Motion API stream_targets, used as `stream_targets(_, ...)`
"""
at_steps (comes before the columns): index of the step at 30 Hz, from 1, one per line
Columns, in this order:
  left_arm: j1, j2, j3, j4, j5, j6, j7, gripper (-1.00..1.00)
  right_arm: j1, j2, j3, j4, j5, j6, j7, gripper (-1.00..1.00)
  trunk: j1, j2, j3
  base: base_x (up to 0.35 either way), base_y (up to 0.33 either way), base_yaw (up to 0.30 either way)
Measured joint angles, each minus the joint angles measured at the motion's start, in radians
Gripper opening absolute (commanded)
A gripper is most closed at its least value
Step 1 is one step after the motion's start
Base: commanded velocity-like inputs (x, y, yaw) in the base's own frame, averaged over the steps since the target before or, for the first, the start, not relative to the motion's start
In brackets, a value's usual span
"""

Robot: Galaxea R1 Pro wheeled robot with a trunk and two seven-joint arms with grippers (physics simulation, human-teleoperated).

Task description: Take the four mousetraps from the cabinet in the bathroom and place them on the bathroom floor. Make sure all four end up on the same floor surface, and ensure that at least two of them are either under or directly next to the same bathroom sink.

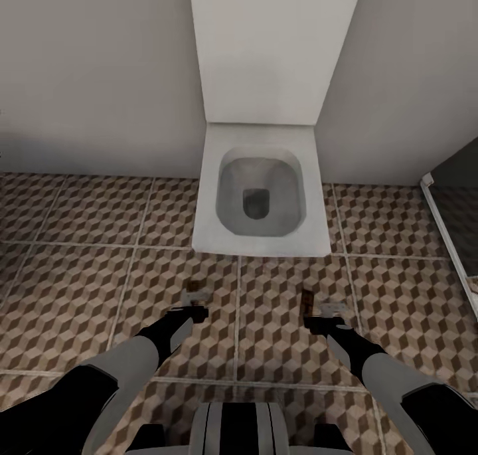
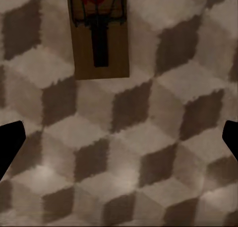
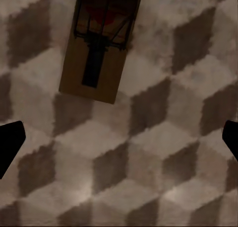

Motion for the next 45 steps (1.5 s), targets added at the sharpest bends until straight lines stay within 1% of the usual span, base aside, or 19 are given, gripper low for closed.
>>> stream_targets(14, 0.0, 0.0, 0.001, 0.0, 0.001, 0.0, 0.0, 1.0, 0.0, 0.0, 0.001, 0.0, 0.0, 0.001, 0.005, 1.0, 0.0, 0.0, 0.0, -0.279, 0.0, 0.0)
stream_targets(27, 0.0, 0.001, 0.002, 0.001, 0.001, -0.001, 0.0, 1.0, 0.0, 0.0, 0.0, 0.0, 0.0, 0.001, 0.007, 1.0, 0.0, 0.0, 0.0, -0.083, 0.0, 0.0)
stream_targets(39, 0.001, 0.002, 0.002, 0.004, 0.001, -0.002, 0.0, 1.0, 0.0, 0.0, 0.0, 0.0, -0.001, -0.001, 0.008, 1.0, 0.0, 0.0, 0.0, -0.191, 0.0, 0.0)
stream_targets(42, 0.001, 0.002, 0.002, 0.005, 0.001, -0.001, 0.0, 1.0, 0.0, 0.0, 0.0, 0.0, -0.001, -0.001, 0.008, 1.0, -0.012, 0.021, 0.009, -0.044, 0.0, 0.0)
stream_targets(45, 0.001, 0.002, 0.002, 0.026, 0.001, 0.0, 0.0, 1.0, 0.0, 0.0, 0.0, 0.0, -0.001, -0.001, 0.008, 1.0, -0.023, 0.042, 0.019, -0.012, 0.0, 0.0)
